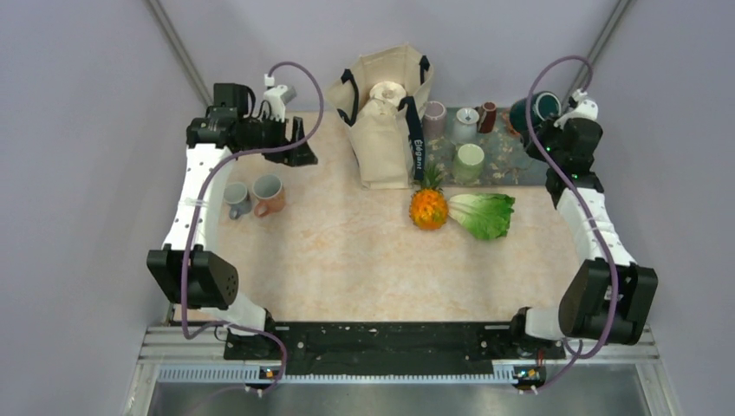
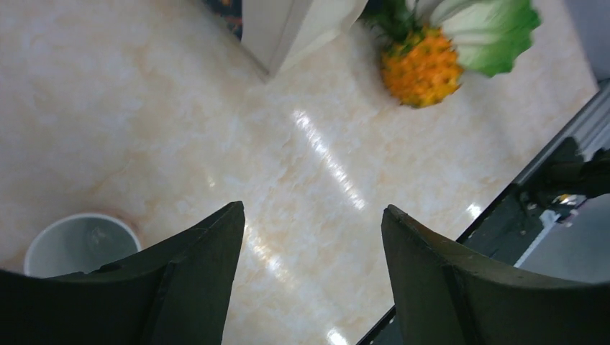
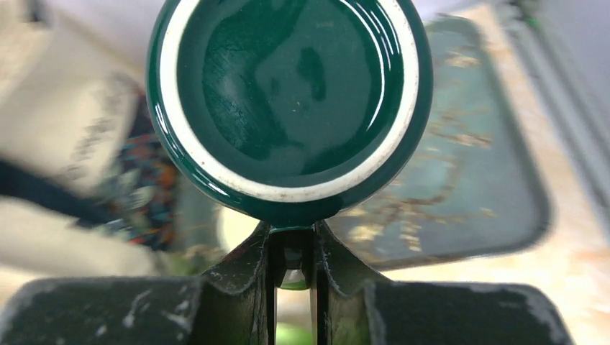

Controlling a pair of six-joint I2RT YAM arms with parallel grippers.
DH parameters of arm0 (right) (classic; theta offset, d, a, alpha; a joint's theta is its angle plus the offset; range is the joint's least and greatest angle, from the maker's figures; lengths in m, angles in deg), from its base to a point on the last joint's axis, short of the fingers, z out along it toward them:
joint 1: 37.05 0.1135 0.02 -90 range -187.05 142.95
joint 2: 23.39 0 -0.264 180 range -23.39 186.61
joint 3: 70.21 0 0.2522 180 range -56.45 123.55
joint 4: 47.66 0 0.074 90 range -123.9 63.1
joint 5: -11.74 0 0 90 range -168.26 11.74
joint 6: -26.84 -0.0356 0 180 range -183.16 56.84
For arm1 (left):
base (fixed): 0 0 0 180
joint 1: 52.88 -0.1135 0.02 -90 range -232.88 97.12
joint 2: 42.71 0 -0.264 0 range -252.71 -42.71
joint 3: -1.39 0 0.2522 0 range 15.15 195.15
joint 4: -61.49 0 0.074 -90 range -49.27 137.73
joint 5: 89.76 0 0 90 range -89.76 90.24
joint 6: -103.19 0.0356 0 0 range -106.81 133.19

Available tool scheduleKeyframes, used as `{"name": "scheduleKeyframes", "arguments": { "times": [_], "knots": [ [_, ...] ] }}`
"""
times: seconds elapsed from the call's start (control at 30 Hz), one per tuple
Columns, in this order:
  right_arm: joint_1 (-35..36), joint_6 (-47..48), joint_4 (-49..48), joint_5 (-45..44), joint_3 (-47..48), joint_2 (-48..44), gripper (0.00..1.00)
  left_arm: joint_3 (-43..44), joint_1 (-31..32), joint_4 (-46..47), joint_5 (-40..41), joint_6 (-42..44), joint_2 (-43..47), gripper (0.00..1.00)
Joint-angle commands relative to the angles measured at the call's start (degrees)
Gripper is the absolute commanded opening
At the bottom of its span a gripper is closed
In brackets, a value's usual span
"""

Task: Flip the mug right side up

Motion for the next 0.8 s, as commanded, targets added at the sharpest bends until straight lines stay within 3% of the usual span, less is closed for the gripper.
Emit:
{"name": "scheduleKeyframes", "arguments": {
  "times": [0.0,0.3,0.47,0.77],
  "knots": [
    [8.6,-5.2,-9.0,7.0,1.9,-7.4,0.00,4.5,0.4,10.3,-12.7,-13.0,5.5,0.76],
    [25.7,-15.0,-20.5,11.3,3.4,-10.4,0.00,1.2,3.6,29.6,-21.4,-32.9,5.9,0.82],
    [34.2,-19.4,-26.0,12.2,3.9,-8.3,0.00,1.2,6.3,35.0,-22.0,-36.0,4.3,0.86],
    [43.5,-22.7,-31.3,13.6,8.3,-0.4,0.00,0.8,10.6,40.1,-23.3,-40.8,2.3,0.83]
  ]
}}
